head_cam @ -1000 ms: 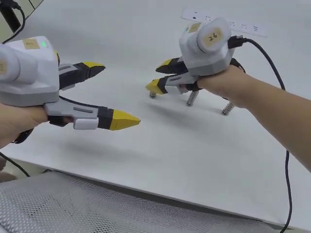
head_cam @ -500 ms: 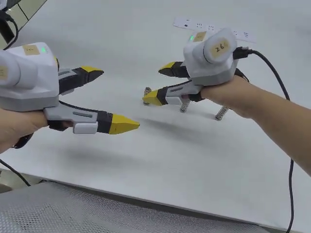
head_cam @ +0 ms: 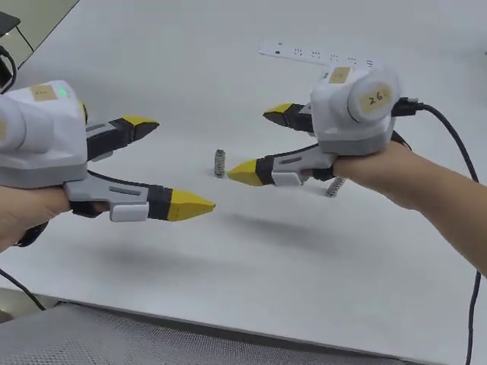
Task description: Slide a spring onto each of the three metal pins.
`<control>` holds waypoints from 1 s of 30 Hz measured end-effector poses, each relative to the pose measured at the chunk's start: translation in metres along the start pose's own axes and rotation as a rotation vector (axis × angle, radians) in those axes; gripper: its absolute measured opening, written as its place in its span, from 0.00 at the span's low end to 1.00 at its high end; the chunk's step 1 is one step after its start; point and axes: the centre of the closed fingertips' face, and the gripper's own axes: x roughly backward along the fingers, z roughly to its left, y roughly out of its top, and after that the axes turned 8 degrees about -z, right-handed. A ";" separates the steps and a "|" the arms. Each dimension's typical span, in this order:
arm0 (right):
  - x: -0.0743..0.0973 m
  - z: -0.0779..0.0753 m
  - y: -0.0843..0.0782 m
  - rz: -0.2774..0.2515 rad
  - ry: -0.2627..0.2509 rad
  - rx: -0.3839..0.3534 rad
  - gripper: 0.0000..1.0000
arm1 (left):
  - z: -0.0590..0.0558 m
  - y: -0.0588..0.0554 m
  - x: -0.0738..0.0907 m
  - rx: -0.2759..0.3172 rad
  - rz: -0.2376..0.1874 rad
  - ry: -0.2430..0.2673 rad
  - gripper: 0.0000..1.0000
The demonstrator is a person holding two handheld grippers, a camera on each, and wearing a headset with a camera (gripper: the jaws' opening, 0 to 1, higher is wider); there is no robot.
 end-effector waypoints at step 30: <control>0.093 0.010 -0.007 -0.207 -0.127 -0.160 0.99 | -0.020 0.015 0.000 -0.006 -0.032 -0.035 0.98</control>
